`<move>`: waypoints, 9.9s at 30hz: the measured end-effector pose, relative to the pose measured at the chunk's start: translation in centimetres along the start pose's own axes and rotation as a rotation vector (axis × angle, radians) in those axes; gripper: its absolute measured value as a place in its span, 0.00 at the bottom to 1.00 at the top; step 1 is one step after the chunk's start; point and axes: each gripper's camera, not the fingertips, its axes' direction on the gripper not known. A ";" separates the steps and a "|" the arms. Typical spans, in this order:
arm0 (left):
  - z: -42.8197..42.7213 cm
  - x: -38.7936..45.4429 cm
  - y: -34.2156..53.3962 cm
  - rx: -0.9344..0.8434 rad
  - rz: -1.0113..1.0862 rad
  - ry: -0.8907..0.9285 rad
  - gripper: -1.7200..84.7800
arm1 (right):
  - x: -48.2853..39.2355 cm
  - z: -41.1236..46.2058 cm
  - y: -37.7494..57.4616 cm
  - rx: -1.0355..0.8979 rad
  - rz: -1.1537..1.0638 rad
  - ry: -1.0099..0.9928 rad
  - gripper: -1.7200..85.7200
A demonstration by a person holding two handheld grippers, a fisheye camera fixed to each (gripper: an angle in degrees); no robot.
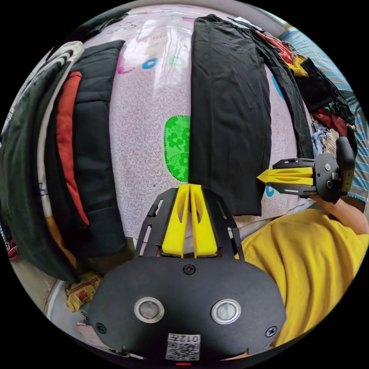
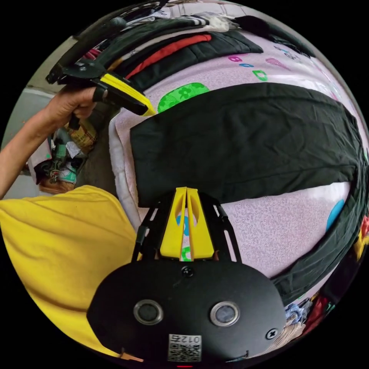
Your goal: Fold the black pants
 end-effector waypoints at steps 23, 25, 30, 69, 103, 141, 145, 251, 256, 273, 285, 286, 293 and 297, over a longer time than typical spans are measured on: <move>-4.3 17.9 -4.5 0.222 0.294 0.110 0.02 | 6.3 -9.5 29.8 0.397 0.492 0.162 0.02; -3.8 24.5 -5.5 0.238 0.461 0.118 0.02 | 6.5 -10.0 36.7 0.414 0.677 0.306 0.03; -1.3 36.1 -7.8 0.135 0.663 0.261 0.03 | 8.5 -7.8 52.8 0.382 1.054 0.202 0.05; 8.8 64.0 -15.8 -0.255 0.443 0.377 0.04 | 13.6 -5.8 77.1 0.666 1.204 -0.281 0.05; 10.2 63.8 -17.6 -0.323 0.515 0.424 0.03 | 27.8 -21.7 59.7 0.782 0.795 -0.002 0.03; 4.2 20.8 -8.5 -0.026 0.633 0.547 0.03 | 73.7 -34.9 11.5 0.610 1.006 -0.093 0.03; 1.2 11.5 -4.2 0.085 0.475 0.644 0.03 | 70.4 -37.4 4.2 0.634 0.931 -0.124 0.03; 20.5 -23.4 2.1 -0.006 -0.020 0.751 0.03 | 14.1 13.7 9.2 0.242 0.695 -0.710 0.03; 14.2 -23.2 4.4 0.169 -0.076 0.469 0.03 | 14.4 13.1 9.1 0.239 0.678 -0.701 0.03; 17.7 -10.6 -6.7 -0.138 0.183 0.427 0.02 | 17.7 9.3 11.2 0.176 0.701 -0.733 0.03; 7.7 -10.7 -15.6 0.136 0.253 0.389 0.03 | 30.2 -0.4 7.0 0.421 0.781 -0.328 0.02; 7.3 -10.8 -17.9 0.152 0.251 0.389 0.03 | 30.9 -0.5 6.0 0.393 0.762 -0.299 0.02; 8.7 -8.7 -30.1 0.112 0.273 0.326 0.03 | 32.1 -0.3 2.0 0.215 0.601 -0.107 0.02; 9.3 -9.0 -33.2 0.042 0.190 0.112 0.03 | 33.4 -0.8 2.6 0.237 0.606 -0.132 0.02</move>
